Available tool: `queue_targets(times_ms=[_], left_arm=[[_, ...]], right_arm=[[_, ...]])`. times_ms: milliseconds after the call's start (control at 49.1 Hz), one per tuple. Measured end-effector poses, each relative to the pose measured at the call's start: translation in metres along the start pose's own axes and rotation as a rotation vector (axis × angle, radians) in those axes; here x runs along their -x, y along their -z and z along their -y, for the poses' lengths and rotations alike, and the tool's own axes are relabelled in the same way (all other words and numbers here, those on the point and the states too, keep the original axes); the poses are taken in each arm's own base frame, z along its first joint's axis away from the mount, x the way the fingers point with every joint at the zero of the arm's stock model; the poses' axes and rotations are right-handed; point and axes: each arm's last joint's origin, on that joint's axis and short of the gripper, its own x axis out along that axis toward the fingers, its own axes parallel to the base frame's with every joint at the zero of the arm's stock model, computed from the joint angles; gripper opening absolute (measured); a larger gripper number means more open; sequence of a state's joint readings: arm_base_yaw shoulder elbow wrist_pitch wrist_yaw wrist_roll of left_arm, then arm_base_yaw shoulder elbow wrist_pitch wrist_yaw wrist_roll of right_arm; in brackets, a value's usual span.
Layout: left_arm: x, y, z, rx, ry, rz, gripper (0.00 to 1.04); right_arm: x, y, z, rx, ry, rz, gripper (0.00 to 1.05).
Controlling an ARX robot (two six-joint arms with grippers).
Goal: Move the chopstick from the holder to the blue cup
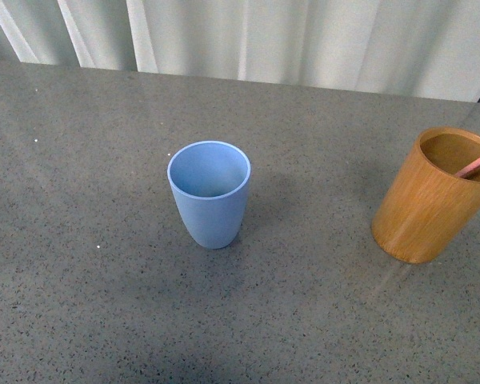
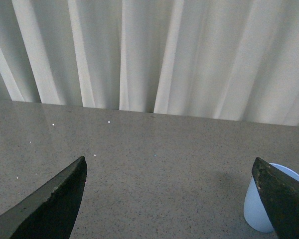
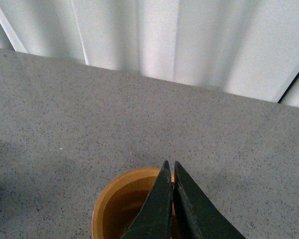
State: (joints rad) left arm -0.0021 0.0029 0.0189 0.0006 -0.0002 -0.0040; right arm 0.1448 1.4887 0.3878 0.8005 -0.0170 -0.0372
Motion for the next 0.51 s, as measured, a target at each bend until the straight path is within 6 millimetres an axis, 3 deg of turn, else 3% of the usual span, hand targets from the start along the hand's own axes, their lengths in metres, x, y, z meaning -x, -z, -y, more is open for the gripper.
queue_targets(times_ms=[244,509], left_arm=[[0.0,0.0,0.0,0.0,0.0,0.0,0.98],[0.0,0.0,0.0,0.0,0.0,0.0,0.98]], right_arm=[[0.001,-0.032,-0.003,-0.074,-0.011,0.061,0.01],[0.017,-0.073,-0.013,-0.251,-0.003,0.042,0.01]])
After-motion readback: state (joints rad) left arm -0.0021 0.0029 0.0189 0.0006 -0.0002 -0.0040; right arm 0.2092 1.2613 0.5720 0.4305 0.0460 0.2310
